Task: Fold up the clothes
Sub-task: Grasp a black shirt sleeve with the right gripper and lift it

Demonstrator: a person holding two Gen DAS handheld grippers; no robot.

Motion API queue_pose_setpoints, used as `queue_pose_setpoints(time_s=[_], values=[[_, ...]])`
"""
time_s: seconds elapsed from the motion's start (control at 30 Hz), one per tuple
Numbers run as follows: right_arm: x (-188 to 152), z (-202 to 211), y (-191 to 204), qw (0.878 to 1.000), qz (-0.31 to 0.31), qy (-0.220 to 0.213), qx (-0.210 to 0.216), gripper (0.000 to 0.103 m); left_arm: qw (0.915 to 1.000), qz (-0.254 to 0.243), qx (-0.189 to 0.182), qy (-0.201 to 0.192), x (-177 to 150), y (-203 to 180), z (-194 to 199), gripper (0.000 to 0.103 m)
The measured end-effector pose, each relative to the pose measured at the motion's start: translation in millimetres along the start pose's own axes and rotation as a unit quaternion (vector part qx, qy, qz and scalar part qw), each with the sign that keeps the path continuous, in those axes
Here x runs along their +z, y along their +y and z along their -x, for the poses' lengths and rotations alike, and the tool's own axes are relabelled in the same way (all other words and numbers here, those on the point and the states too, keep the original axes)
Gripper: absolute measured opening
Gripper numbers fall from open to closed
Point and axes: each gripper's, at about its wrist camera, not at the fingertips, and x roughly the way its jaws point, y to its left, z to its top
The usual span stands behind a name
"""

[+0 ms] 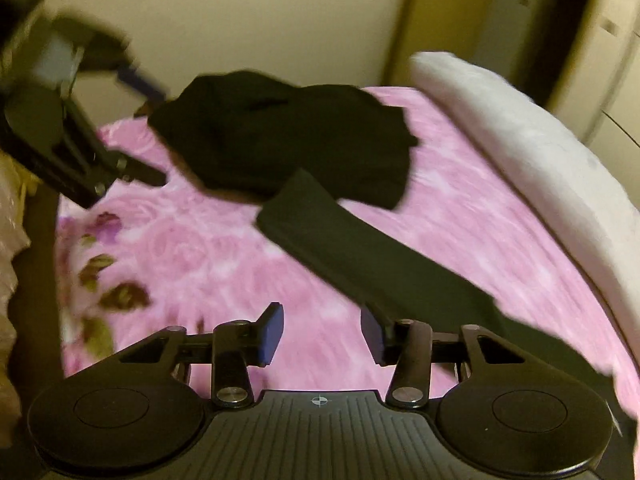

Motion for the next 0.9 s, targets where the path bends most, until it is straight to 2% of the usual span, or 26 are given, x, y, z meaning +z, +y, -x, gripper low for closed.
queue_pose_setpoints(time_s=[0.1,0.2,0.27,0.4,0.43,0.47,0.5,0.63,0.73,0.8,0.9], values=[[17.3,-73.6,29.7,1.0,0.027,-0.006,0.004,0.047,0.9997,0.006,0.024,-0.007,-7.0,24.8,-23.1,0.077],[29.2,-135.5,54.2,0.998,0.057,-0.008,0.009,0.047,0.9981,0.051,0.033,-0.005,-15.8,48.1,-40.3,0.077],[32.7,-165.7,63.5,0.997,0.071,-0.004,0.006,0.047,0.9961,0.082,0.032,-0.001,-22.3,60.0,-51.2,0.077],[35.9,-201.8,67.9,0.996,0.084,-0.008,-0.019,0.047,0.9948,0.097,0.029,0.011,-32.5,67.1,-66.1,0.077],[37.2,-203.7,66.3,0.996,0.085,-0.009,-0.027,0.043,0.9947,0.099,0.027,0.013,-34.0,67.3,-67.3,0.077],[38.8,-205.0,64.2,0.996,0.085,-0.006,-0.03,0.018,0.9947,0.099,0.024,0.014,-33.8,67.1,-67.2,0.077],[41.5,-206.8,61.0,0.996,0.085,0.002,-0.03,0.006,0.9947,0.099,0.021,0.015,-33.5,66.9,-67.1,0.077],[51.6,-178.9,34.7,0.998,0.052,-0.022,-0.019,0.007,0.9957,0.09,0.017,0.016,-24.2,56.1,-58.6,0.077],[35.6,-117.4,-34.1,0.996,-0.019,-0.074,-0.052,0.007,0.9964,0.082,0.002,0.017,-9.7,37.5,-54.7,0.077],[23.6,-74.0,-82.9,0.989,-0.068,-0.111,-0.076,0.006,0.9974,0.07,-0.015,0.015,6.5,15.3,-53.3,0.077],[5.5,-9.1,-156.2,0.969,-0.143,-0.165,-0.113,0.007,0.9981,0.042,-0.044,0.005,37.3,-27.1,-50.8,0.077]])
